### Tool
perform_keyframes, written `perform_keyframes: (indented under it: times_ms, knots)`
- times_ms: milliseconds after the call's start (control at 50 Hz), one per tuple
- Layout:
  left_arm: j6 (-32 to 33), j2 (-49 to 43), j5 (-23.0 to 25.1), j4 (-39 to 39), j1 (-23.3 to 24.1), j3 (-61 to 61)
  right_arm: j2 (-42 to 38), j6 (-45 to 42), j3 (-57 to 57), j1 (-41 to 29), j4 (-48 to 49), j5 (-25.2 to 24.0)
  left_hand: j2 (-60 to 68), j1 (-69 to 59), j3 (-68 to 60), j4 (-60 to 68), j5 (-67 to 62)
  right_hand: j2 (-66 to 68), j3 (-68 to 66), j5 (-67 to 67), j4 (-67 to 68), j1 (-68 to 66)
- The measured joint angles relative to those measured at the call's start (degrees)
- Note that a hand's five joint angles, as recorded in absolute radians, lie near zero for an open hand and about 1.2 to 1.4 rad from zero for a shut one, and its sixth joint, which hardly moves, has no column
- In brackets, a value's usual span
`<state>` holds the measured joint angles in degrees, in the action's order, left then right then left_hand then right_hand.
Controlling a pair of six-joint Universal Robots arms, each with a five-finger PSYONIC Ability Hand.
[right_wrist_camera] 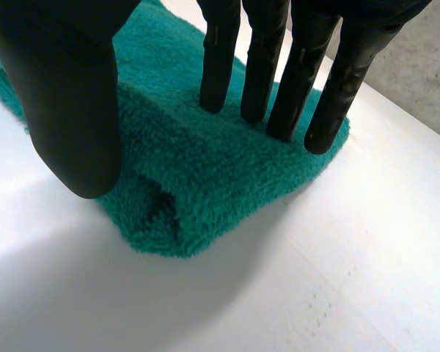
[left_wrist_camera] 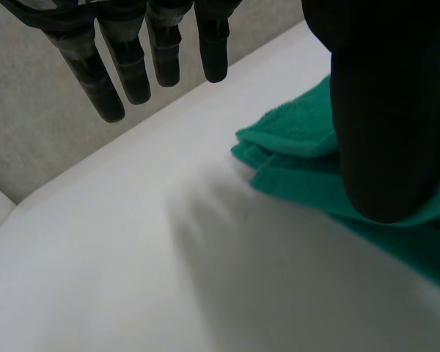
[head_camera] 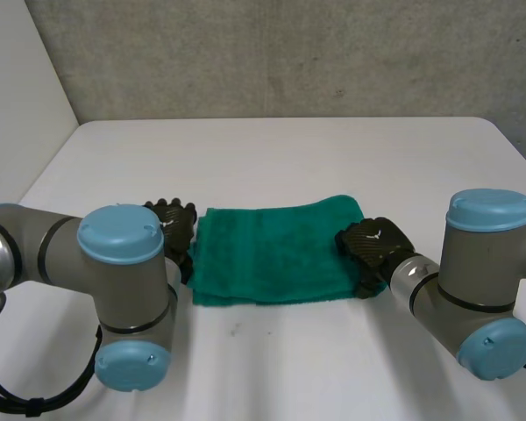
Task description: Fold the towel.
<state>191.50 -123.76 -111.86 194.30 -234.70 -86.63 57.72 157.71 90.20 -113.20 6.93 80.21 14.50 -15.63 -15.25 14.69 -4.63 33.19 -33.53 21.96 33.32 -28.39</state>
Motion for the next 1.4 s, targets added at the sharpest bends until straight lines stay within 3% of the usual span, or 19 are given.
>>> perform_keyframes:
  times_ms: [440,580,780,880,980,1140,1160,1200,1220,1240,1280,1400]
  knots:
    - [-1.51,5.58,0.23,-0.01,0.47,-5.1,0.31,-5.05,1.13,2.36,-0.13,5.18,-0.83,1.09,1.03,-0.9,1.15,2.32,-1.95,1.91,2.1,-1.74]
    - [-1.56,5.9,0.18,0.01,0.49,-6.42,0.56,-4.94,1.46,2.45,0.17,4.89,-1.36,1.09,1.31,-1.46,1.66,31.92,-31.34,30.61,31.87,-21.48]
    - [-1.57,10.89,0.21,0.04,-0.08,-10.45,3.28,-8.53,-3.24,1.09,0.99,4.5,-2.05,2.89,2.06,-2.21,1.9,33.61,-33.91,33.53,34.79,-23.71]
    - [-1.55,13.8,0.22,0.09,-0.81,-12.24,3.64,-10.25,-7.54,-3.44,0.32,3.06,-2.05,2.89,2.06,-2.21,1.9,33.61,-33.91,33.68,34.79,-23.8]
    - [-1.44,17.32,0.24,0.12,-2.59,-14.09,0.24,-11.39,-15.04,-15.31,-1.18,-3.38,-2.05,2.89,2.06,-2.23,1.9,33.61,-33.91,34.27,34.8,-23.83]
    - [-1.36,17.91,0.36,0.39,-3.32,-13.52,-8.14,-12.68,-20.31,-21.39,-3.83,-8.81,-2.05,2.89,2.06,-2.24,1.9,33.31,-33.45,34.05,34.16,-24.36]
    - [-1.36,17.88,0.48,0.48,-3.28,-13.21,-8.83,-12.73,-20.75,-21.57,-4.08,-9.01,-2.05,2.89,2.06,-2.24,1.9,17.22,-17.04,19.42,17.41,-13.35]
    - [-1.35,17.76,0.78,0.61,-3.19,-12.55,-9.69,-12.59,-21.46,-21.61,-4.31,-9.13,-2.05,2.89,2.06,-2.24,1.9,17.22,-17.04,19.42,17.41,-13.35]
    - [-1.35,17.69,0.96,0.64,-3.15,-12.21,-9.79,-12.34,-21.71,-21.53,-4.29,-9.03,-2.05,2.89,2.06,-2.24,1.9,-2.47,2.7,-0.24,-2.35,2.69]
    - [-1.35,17.52,1.4,0.72,-3.06,-11.46,-9.57,-11.88,-21.88,-21.37,-4.21,-8.76,-2.05,2.89,2.06,-2.24,1.9,-10.61,10.36,-8.34,-10.14,8.7]
    - [-1.37,17.22,2.07,0.78,-2.9,-10.32,-8.55,-10.62,-21.85,-20.94,-4.01,-7.85,-2.05,2.89,2.06,-2.23,1.9,-16.69,17.18,-15.11,-17.1,14.11]
    - [-1.77,15.05,4.73,0.79,-0.99,-4.97,-3.54,-2.98,-20.39,-17.37,-3.85,-2.73,-2.05,2.89,2.06,-2.23,1.9,-20.65,21.51,-18.49,-20.16,16.92]
